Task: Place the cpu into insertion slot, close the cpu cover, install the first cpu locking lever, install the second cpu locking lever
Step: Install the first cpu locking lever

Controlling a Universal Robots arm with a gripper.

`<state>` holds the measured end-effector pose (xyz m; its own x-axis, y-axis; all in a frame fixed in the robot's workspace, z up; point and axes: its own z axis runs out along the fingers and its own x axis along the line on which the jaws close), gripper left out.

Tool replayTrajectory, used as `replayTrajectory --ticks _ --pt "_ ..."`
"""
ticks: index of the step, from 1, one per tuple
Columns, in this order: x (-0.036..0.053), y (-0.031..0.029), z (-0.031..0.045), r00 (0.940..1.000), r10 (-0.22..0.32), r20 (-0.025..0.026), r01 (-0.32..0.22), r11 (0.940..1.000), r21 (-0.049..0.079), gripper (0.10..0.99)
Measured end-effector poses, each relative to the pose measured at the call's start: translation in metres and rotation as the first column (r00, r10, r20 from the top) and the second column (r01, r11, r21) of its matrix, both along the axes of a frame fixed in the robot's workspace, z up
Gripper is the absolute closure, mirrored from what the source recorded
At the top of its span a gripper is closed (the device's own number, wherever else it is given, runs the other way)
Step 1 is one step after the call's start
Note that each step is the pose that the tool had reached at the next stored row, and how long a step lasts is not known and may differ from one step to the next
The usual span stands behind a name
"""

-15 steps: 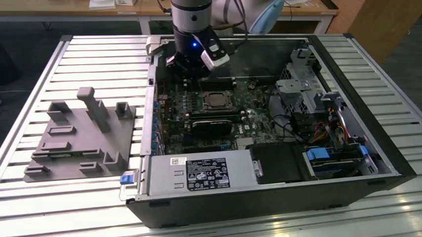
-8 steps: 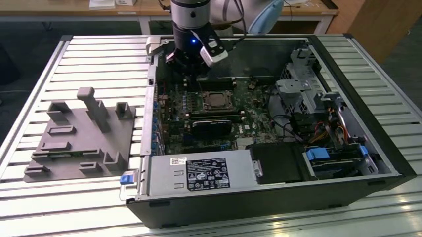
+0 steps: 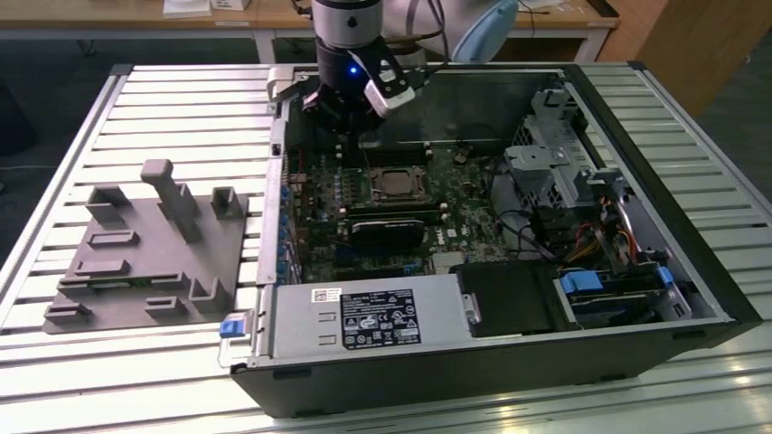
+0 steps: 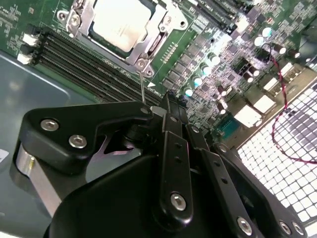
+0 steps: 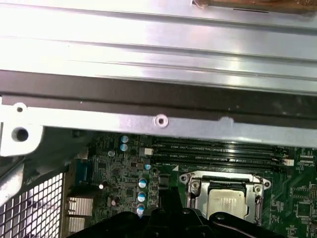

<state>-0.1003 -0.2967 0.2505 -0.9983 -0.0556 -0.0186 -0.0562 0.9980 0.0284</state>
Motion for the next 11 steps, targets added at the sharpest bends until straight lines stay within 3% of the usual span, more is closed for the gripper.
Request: replayTrajectory --ticks 7,11 --pt "0.001 0.007 -0.0005 1.0 -0.001 -0.0002 0.001 1.0 0.0 0.98" --pt "0.0084 0.0078 -0.0008 1.0 -0.005 0.0 0.005 1.0 0.0 0.98"
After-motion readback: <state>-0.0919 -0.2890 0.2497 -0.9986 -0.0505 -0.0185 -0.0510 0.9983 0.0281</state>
